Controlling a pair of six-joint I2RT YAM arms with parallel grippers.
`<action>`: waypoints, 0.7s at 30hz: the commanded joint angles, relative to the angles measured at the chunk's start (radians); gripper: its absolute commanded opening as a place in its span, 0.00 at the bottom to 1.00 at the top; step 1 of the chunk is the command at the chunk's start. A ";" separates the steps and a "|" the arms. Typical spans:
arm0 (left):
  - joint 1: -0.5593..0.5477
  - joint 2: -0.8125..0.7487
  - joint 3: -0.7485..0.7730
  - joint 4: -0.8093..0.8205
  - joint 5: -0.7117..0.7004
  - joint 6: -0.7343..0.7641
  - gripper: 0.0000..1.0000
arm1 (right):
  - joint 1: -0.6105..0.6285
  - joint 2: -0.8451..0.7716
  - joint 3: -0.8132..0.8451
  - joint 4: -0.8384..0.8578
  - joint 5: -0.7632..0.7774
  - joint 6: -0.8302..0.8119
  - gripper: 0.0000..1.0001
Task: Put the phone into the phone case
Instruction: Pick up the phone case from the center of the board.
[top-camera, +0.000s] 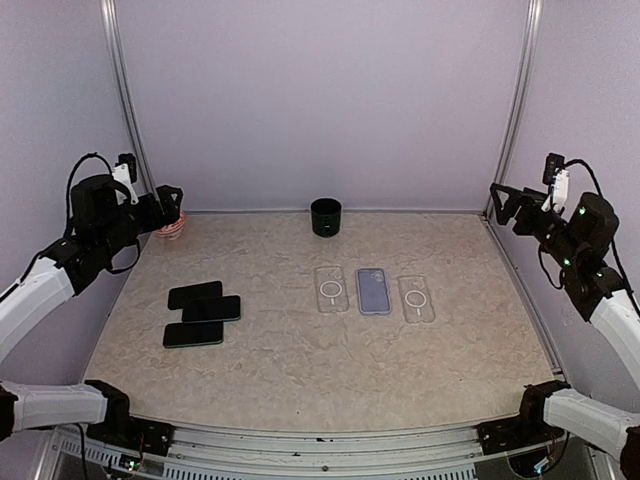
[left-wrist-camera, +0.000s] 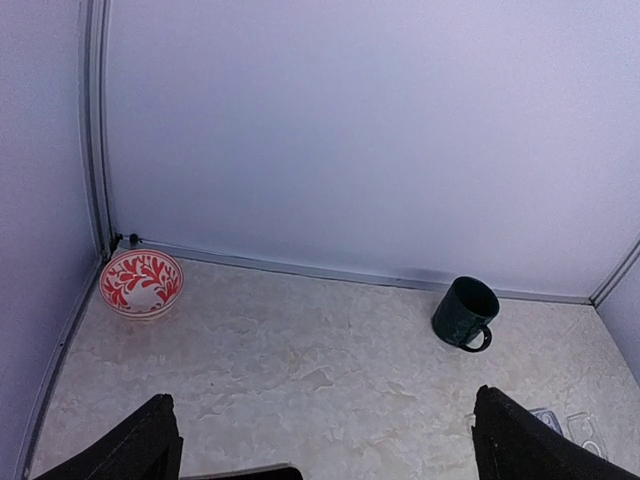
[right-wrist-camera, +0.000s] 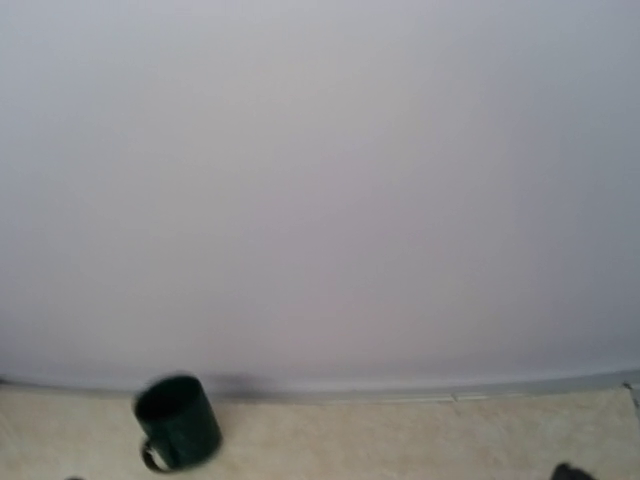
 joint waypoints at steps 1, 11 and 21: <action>0.010 0.021 0.018 -0.039 0.018 -0.008 0.99 | -0.002 -0.085 -0.078 0.104 -0.028 0.089 1.00; 0.001 0.038 0.006 -0.049 0.017 -0.041 0.99 | -0.002 -0.132 -0.098 0.039 -0.029 -0.012 1.00; -0.018 0.093 -0.016 -0.115 -0.080 -0.203 0.99 | -0.002 -0.007 -0.014 -0.081 -0.154 0.057 1.00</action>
